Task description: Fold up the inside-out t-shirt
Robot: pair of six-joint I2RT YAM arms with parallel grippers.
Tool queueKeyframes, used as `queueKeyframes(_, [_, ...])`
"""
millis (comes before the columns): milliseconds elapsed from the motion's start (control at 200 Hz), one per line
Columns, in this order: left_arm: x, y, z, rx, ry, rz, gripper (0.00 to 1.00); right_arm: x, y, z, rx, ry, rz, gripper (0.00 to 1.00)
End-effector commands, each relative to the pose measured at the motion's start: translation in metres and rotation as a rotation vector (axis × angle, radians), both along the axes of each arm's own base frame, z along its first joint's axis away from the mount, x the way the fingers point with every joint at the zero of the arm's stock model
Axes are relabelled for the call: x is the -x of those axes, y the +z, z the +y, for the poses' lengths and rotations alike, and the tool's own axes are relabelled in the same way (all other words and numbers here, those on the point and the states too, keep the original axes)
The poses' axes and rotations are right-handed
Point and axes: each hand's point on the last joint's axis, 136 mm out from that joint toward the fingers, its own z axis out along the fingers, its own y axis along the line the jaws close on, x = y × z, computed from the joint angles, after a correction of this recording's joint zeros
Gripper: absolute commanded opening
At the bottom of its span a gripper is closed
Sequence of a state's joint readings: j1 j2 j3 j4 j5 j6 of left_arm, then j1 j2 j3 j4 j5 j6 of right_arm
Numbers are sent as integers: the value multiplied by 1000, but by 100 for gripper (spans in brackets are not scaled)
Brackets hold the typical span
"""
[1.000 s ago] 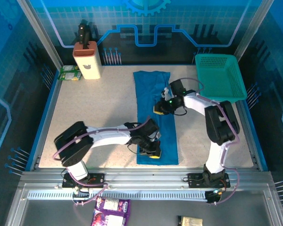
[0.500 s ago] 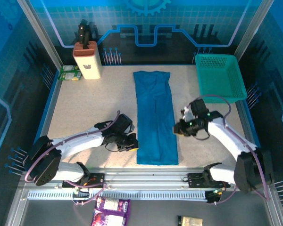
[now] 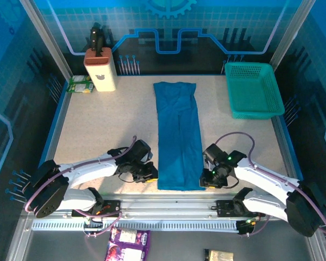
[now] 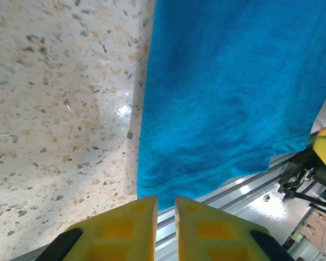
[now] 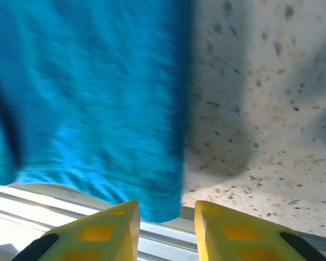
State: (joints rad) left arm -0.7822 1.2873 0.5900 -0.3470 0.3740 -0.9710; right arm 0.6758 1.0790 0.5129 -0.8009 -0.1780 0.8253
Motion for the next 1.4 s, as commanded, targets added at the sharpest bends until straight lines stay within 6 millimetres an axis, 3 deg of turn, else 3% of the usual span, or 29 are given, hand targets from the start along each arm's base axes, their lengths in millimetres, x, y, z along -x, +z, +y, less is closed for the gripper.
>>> queueKeyframes(0, [7, -3, -2, 6, 0, 19, 18, 5, -15, -5, 48, -37, 16, 35])
queueKeyframes(125, [10, -4, -5, 5, -8, 19, 18, 4, -18, 8, -6, -43, 10, 35])
queueKeyframes(240, [11, -6, -3, -13, -16, 18, 18, 4, -18, 6, 8, -41, 3, 34])
queueKeyframes(555, [10, -6, -1, -28, -19, 11, 18, -2, -5, 18, -71, -51, -38, 34])
queueKeyframes(911, [7, -9, -8, -32, -36, 24, 19, 2, -17, 3, 45, -27, 7, 33])
queueKeyframes(1066, [8, -10, -10, -39, -41, 29, 20, 2, -16, 9, 10, -29, 6, 25])
queueKeyframes(1186, [10, -10, -13, -34, -53, 23, 27, 3, -15, 8, 10, -27, 3, 15])
queueKeyframes(1396, [11, -16, -17, -60, -58, 44, 30, 4, -16, 8, 5, -28, 5, 14])
